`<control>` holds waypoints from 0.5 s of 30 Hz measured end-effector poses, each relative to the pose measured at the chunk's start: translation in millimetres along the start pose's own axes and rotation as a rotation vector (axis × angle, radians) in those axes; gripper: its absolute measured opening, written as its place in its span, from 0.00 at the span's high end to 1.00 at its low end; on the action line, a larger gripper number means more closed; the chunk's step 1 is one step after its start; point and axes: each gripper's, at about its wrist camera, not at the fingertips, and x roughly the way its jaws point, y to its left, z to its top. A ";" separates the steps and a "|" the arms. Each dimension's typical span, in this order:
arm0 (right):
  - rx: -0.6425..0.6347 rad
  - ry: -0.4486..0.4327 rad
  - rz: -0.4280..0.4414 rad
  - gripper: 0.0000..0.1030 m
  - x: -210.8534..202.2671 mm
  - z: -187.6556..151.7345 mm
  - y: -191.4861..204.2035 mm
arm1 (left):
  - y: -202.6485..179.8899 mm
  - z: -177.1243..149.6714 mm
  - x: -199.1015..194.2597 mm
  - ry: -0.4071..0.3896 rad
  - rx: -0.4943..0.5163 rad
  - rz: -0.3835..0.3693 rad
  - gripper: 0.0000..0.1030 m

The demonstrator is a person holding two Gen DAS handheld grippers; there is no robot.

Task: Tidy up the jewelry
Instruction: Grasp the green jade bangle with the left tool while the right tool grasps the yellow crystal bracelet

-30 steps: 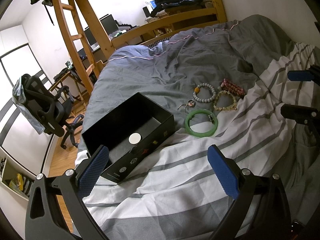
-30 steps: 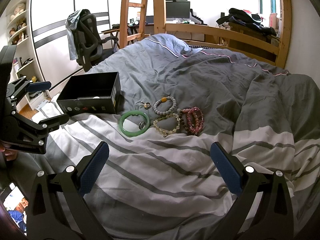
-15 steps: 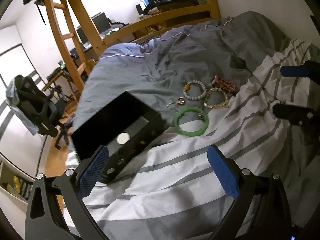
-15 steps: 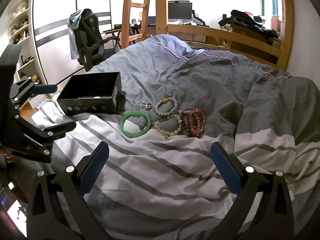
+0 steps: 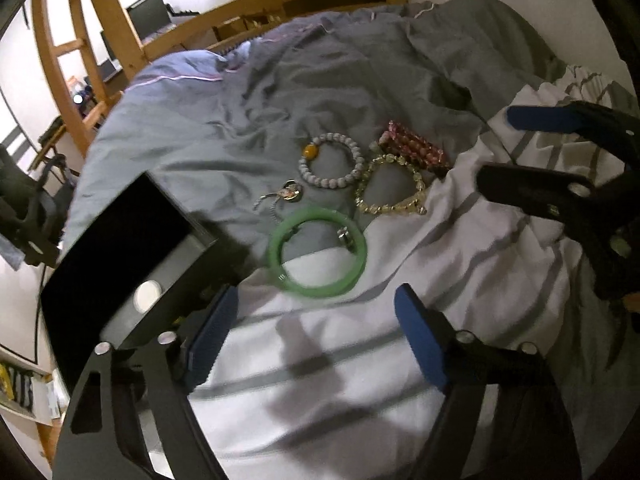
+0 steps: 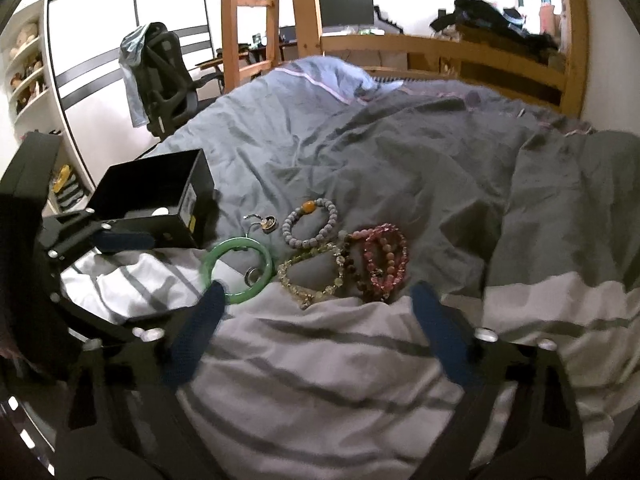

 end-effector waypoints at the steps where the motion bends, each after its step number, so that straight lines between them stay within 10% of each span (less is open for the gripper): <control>1: 0.003 0.015 0.008 0.28 7.3 1.3 -1.4 | -1.3 2.8 8.3 0.013 0.000 -0.009 0.33; 8: -0.009 0.119 0.029 0.37 64.8 3.3 -2.8 | -9.8 9.2 47.1 0.088 0.020 -0.038 0.47; 15: -0.028 0.164 0.038 0.81 89.8 -6.0 -2.9 | 8.2 11.4 58.5 0.132 -0.093 -0.143 0.69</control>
